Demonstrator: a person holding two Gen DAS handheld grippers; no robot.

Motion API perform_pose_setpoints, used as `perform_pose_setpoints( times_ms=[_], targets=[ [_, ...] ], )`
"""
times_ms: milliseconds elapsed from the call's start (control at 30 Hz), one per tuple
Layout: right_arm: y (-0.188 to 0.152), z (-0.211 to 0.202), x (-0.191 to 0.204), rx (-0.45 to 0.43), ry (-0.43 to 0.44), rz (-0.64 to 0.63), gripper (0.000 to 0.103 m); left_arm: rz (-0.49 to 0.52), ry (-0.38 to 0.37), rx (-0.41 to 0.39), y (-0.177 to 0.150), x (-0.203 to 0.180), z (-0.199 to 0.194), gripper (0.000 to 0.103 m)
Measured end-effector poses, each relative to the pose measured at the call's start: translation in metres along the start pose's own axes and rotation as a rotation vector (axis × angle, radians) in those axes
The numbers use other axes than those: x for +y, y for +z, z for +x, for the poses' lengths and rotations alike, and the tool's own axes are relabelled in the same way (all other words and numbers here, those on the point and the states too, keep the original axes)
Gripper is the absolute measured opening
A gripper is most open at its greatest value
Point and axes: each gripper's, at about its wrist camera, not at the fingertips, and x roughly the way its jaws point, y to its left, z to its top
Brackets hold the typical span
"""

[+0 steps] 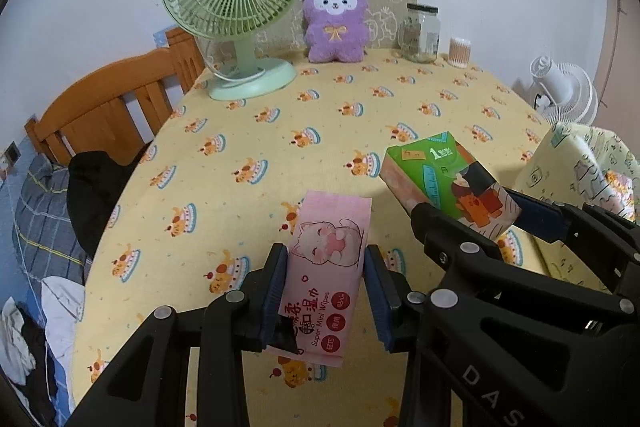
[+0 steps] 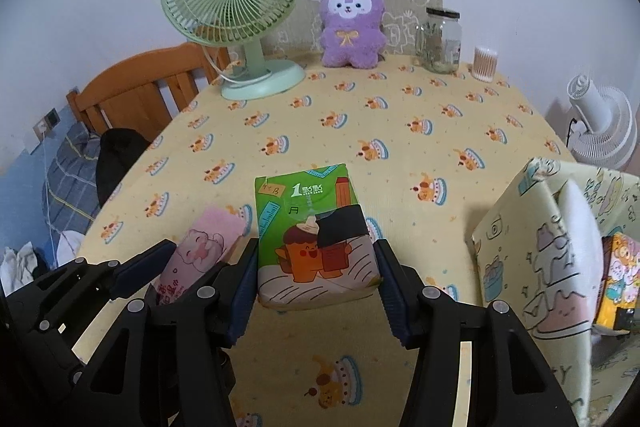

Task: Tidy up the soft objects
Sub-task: 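Carry the green tissue pack and pink wipe packet over the patterned box with both tools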

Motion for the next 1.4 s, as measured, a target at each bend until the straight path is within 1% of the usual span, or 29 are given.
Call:
perform_pose_setpoints(
  times_ms=[700, 1000, 1167, 1400],
  targets=[
    [0.023, -0.054, 0.012, -0.105, 0.026, -0.034, 0.058, -0.027, 0.033, -0.123, 0.015, 0.006, -0.057, 0.04],
    [0.031, -0.073, 0.014, -0.143, 0.043, -0.039, 0.058, -0.027, 0.057, -0.16, 0.023, 0.004, -0.074, 0.04],
    [0.034, -0.081, 0.009, -0.163, 0.056, -0.04, 0.058, -0.031, 0.064, -0.179, 0.025, -0.001, -0.081, 0.04],
    [0.035, -0.091, -0.004, -0.174, 0.049, -0.032, 0.058, -0.022, 0.057, -0.189, 0.028, -0.015, -0.085, 0.04]
  ],
)
